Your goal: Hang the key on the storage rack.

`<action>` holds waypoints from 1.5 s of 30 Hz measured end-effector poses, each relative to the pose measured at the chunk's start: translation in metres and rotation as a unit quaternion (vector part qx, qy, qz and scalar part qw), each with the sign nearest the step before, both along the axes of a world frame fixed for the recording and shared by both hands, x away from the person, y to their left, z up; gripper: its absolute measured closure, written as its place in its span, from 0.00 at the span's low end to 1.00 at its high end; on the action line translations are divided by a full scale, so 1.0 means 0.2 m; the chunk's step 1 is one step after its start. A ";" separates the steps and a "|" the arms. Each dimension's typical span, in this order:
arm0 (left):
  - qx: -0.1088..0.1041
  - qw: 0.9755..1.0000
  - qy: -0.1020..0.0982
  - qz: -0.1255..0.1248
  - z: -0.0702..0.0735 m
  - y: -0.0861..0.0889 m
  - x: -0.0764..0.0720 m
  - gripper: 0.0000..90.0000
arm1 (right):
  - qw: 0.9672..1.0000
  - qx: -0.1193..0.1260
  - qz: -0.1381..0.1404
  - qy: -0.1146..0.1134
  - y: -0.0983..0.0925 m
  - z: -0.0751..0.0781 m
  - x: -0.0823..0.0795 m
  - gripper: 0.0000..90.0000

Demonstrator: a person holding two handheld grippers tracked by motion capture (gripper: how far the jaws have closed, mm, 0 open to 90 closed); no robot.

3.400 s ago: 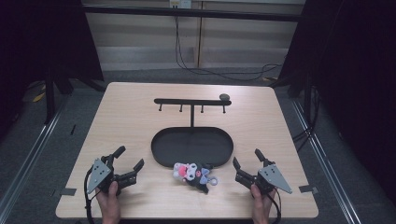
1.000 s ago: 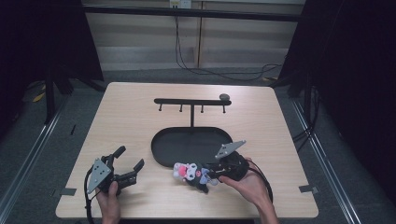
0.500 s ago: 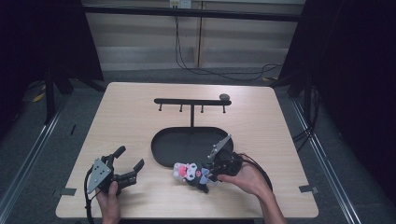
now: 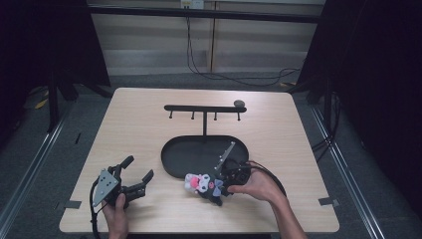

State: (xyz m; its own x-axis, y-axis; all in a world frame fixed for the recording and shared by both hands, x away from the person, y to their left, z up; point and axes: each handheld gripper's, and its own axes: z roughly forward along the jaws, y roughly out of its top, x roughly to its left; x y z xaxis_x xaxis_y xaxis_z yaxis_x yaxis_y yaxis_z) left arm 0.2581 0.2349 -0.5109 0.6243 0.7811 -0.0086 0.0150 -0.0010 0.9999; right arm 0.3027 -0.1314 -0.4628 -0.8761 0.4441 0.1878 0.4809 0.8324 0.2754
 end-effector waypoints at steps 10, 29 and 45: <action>0.002 1.000 -0.001 0.000 0.00 0.00 0.00 0.17 | 1.000 -0.009 0.009 -0.002 0.03 -0.02 0.02 0.75; 0.002 1.000 -0.001 0.000 0.00 0.00 0.00 0.17 | 0.999 -0.013 0.024 0.030 0.05 -0.03 0.06 0.89; 0.002 1.000 -0.002 -0.001 0.00 0.00 0.00 0.17 | 0.995 -0.073 0.055 0.042 0.11 -0.03 0.06 0.95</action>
State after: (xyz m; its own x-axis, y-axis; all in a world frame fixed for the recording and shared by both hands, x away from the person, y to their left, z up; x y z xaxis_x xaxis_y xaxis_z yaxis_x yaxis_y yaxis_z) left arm 0.2585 0.2353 -0.5107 0.6260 0.7798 -0.0025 0.0114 -0.0059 0.9999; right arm 0.3155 -0.1088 -0.4678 -0.9049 0.3741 0.2032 0.4008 0.9095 0.1104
